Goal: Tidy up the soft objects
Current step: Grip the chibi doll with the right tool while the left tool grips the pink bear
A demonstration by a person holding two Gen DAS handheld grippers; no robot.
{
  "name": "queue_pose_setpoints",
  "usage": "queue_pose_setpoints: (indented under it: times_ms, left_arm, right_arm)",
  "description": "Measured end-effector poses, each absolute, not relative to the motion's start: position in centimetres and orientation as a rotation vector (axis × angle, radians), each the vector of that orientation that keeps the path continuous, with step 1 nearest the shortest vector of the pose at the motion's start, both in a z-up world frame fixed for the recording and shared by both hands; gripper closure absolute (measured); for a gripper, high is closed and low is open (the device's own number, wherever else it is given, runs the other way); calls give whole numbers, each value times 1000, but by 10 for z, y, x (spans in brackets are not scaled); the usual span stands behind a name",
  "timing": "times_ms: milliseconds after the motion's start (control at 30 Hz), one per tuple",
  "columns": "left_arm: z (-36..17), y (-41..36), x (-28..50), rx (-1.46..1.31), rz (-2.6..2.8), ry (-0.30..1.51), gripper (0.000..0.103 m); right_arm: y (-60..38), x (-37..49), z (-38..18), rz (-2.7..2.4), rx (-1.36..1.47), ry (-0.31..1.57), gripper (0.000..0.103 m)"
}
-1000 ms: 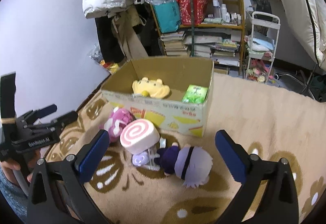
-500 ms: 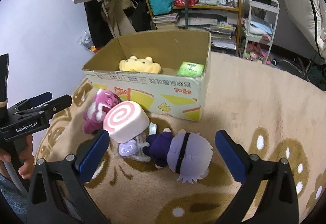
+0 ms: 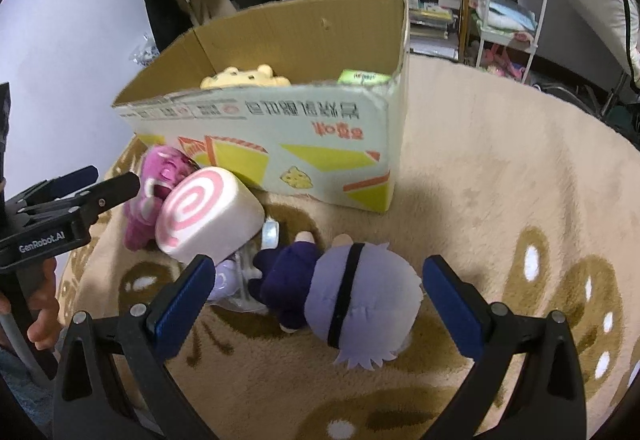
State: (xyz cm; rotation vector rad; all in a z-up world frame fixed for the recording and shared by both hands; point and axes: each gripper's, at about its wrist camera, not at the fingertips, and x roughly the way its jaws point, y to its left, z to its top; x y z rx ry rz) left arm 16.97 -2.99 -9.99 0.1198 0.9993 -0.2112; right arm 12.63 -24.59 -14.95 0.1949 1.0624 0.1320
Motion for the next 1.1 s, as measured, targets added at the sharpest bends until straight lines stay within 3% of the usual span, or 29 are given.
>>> queue_pose_setpoints:
  times_ms: [567, 1100]
  left_arm:
    - [-130, -38, 187, 125, -213, 1092, 11]
    - [-149, -30, 201, 52, -203, 1153, 6]
  right_arm:
    - [-252, 150, -197, 103, 221, 1225, 0]
    - [-251, 152, -201, 97, 222, 1226, 0]
